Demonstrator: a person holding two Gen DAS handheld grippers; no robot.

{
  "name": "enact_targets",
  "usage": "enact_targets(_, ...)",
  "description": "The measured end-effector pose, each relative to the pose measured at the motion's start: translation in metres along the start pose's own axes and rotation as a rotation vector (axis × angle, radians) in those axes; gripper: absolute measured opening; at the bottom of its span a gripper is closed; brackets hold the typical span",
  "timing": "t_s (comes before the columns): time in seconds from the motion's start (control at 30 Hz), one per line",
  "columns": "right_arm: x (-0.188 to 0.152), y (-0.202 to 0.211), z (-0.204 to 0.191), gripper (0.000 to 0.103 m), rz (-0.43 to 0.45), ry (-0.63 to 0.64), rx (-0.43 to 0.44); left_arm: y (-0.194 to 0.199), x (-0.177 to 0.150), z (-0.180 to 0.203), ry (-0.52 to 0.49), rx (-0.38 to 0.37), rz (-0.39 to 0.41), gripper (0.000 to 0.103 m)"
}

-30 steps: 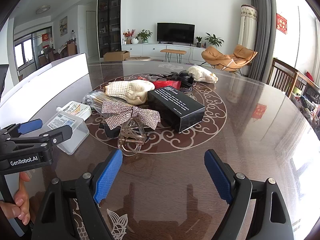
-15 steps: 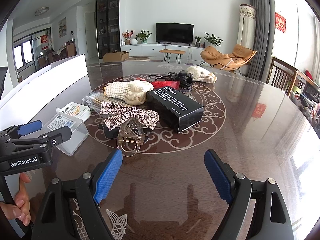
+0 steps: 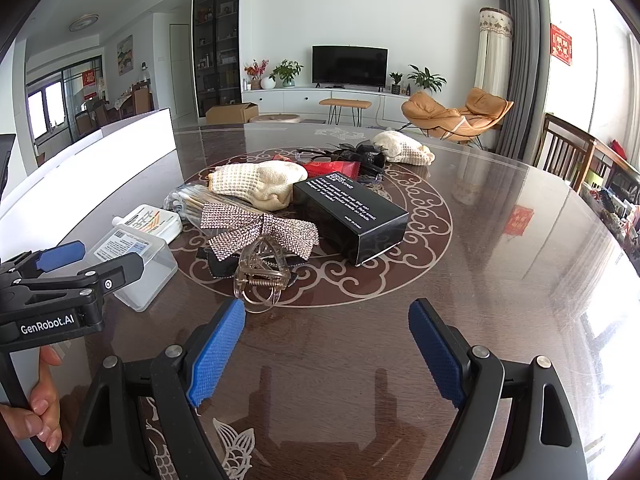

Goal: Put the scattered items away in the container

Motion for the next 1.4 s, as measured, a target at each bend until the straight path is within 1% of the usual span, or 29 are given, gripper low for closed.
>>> enact_targets(0.33, 0.0000, 0.0000, 0.0001, 0.085, 0.000, -0.001, 0.000, 0.0001, 0.0010, -0.0004, -0.002, 0.000, 0.002, 0.103)
enact_targets(0.57, -0.0005, -0.0006, -0.0007, 0.085, -0.003, -0.008, 0.014, 0.0033, 0.0019, 0.0011, -0.007, -0.002, 0.019, 0.103)
enact_targets(0.87, -0.0007, -0.0047, -0.0025, 0.085, -0.016, 0.002, -0.012, 0.0021, 0.0024, 0.0016, -0.003, -0.016, 0.013, 0.103)
enact_targets(1.0, -0.0013, -0.0061, -0.0003, 0.085, -0.027, 0.003, -0.011, 0.0014, 0.0019, 0.0008, 0.000, -0.019, 0.010, 0.103)
enact_targets(1.4, -0.0010, -0.0042, 0.0010, 0.085, -0.019, -0.003, -0.007, 0.0012, 0.0015, 0.0012, -0.004, -0.015, 0.013, 0.103)
Point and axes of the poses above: each gripper's, at about its wrist camera, not at the fingertips, and y roughly against the way its jaws point, z to its right, x to its top, the point moved 5 cm from there along -y, roughly the way its jaws point, and after that the axes turned 9 degrees about x, right-handed, at the moved point
